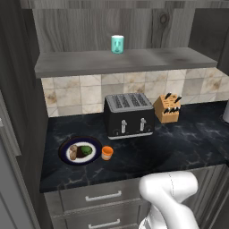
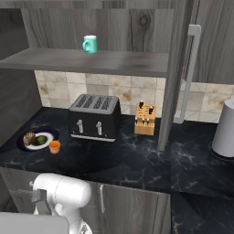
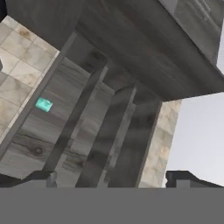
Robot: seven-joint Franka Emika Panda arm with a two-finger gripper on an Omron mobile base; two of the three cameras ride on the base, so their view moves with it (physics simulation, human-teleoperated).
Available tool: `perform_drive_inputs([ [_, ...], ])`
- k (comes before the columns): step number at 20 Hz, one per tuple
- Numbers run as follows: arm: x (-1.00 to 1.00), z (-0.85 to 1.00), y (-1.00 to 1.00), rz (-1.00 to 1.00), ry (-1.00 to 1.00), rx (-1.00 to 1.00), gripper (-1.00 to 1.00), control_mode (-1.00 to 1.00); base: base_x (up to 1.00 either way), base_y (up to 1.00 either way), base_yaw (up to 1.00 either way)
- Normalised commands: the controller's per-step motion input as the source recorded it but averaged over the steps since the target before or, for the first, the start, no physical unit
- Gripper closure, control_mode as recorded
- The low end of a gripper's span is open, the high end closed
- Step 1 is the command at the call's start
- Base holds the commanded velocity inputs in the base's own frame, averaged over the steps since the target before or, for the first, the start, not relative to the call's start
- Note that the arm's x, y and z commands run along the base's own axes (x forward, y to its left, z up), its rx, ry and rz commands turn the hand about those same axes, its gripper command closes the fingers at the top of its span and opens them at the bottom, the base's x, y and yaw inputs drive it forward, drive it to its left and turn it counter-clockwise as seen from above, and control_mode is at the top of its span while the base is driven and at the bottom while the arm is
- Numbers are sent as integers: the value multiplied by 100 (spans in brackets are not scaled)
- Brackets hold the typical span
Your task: Pick the avocado and bread from the counter and place them on the plate. Then pick the jam from the cabinet and place it next to the plate. Lastly close the cabinet door.
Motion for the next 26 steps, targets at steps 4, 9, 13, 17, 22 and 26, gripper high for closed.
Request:
perform_drive_inputs([
  [4, 0, 0, 0, -16, -20, 0, -100, -100, 0, 0, 0],
  [9, 2, -1, 9, -14, -11, -4, -100, -100, 0, 0, 0],
  [13, 12, -11, 8, -12, -2, -3, -100, -100, 0, 0, 0],
  [17, 19, -19, 7, -11, 0, 0, -100, -100, 0, 0, 0],
  [22, 23, -15, 0, -4, 0, 0, -100, -100, 0, 0, 0],
  [26, 25, -15, -1, 0, 0, 4, -100, -100, 0, 0, 0],
])
